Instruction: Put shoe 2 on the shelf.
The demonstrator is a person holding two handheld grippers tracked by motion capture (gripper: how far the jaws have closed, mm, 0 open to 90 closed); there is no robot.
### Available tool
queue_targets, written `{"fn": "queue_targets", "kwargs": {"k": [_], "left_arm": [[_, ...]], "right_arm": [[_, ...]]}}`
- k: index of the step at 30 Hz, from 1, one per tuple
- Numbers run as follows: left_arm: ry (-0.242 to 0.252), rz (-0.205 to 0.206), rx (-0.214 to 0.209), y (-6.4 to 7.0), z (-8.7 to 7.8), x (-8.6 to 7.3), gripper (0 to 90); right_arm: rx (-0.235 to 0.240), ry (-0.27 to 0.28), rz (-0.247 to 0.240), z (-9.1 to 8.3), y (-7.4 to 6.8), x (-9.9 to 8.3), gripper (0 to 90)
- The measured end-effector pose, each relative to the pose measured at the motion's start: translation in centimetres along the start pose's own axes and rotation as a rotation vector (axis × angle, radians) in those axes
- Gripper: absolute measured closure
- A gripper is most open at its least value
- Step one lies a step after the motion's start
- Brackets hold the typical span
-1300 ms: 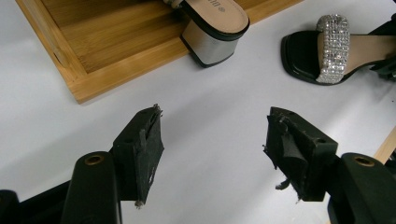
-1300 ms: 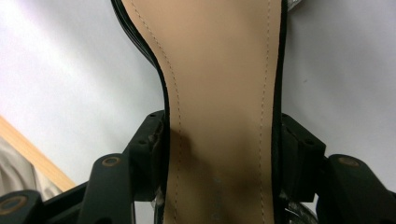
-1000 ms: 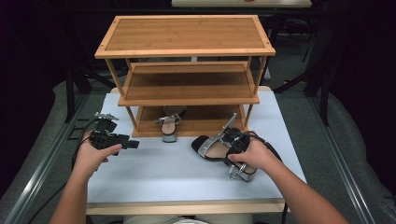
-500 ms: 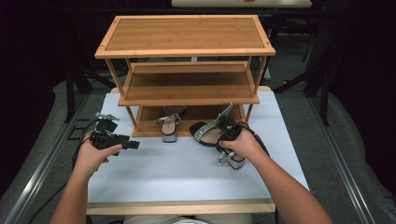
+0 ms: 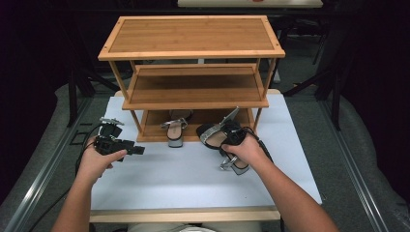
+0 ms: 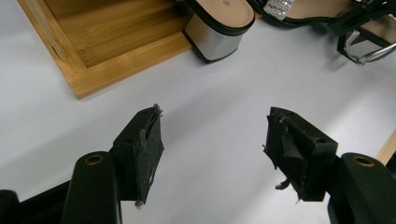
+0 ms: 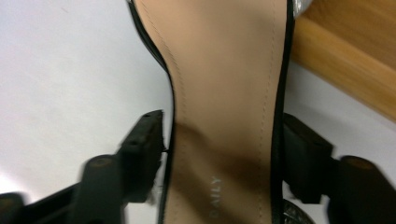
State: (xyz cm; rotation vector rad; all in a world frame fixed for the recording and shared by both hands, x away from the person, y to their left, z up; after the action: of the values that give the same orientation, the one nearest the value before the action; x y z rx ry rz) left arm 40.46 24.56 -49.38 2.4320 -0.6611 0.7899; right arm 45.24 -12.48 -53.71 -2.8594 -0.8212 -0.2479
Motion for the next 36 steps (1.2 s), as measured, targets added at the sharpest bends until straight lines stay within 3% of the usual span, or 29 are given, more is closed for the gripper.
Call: {"fn": "queue_targets", "kwargs": {"k": [1, 6, 7, 10, 15, 20, 22, 25, 32, 34, 35, 36], "left_arm": [[-0.001, 0.001, -0.002, 0.0, 0.0, 0.0, 35.7], [0.0, -0.003, 0.001, -0.1, -0.1, 0.0, 35.7], [0.0, -0.003, 0.0, -0.1, 0.0, 0.0, 35.7], [-0.001, -0.002, 0.0, 0.0, 0.0, 0.0, 35.7], [-0.001, 0.0, 0.001, 0.1, 0.0, 0.0, 35.7], [0.001, -0.004, 0.002, 0.0, -0.1, 0.0, 35.7], [0.003, -0.003, 0.004, 0.0, -0.2, 0.0, 35.7], [0.0, -0.004, 0.004, 0.1, -0.1, 0.0, 35.7], [-0.008, -0.001, 0.003, 0.1, 0.1, -0.1, 35.7], [-0.009, -0.001, 0.002, 0.1, 0.2, -0.1, 35.7], [-0.009, -0.002, 0.003, 0.1, 0.2, -0.1, 35.7], [-0.009, -0.002, 0.003, 0.1, 0.1, -0.1, 35.7]], "right_arm": [[0.008, 0.141, 0.012, 0.4, -0.2, 0.0, 32.1], [-0.016, 0.198, 0.004, -1.4, -0.3, -0.7, 31.6], [0.019, 0.244, -0.008, -2.7, -0.4, -1.0, 31.6], [0.032, 0.284, -0.021, -4.1, -0.7, -1.4, 31.6], [0.014, 0.336, -0.086, -7.2, -0.6, -3.6, 32.1], [0.001, 0.312, -0.095, -7.3, 0.1, -5.7, 32.1], [-0.017, 0.297, -0.105, -6.8, 0.3, -6.7, 32.1], [0.004, 0.269, -0.106, -5.1, 0.5, -8.3, 32.0], [0.029, 0.237, -0.127, -2.8, 0.1, -9.1, 31.5], [0.024, 0.212, -0.137, -2.1, 0.1, -9.2, 31.5], [-0.014, 0.199, -0.157, -1.6, -0.1, -9.2, 34.0], [-0.014, 0.199, -0.157, -1.6, -0.1, -9.2, 34.0]]}}
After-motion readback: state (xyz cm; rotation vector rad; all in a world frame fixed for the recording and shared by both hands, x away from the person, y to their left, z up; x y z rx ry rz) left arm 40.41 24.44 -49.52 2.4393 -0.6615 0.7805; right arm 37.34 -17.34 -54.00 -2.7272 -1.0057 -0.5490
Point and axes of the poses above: each handheld gripper's, and its own axes: z roughly forward along the jaws, x roughly out of its top, y roughly to its right, the point moved 4 cm from there along z, roughly forward along the jaws, and after that the axes turned 4 degrees about y, right-handed, at the moved point
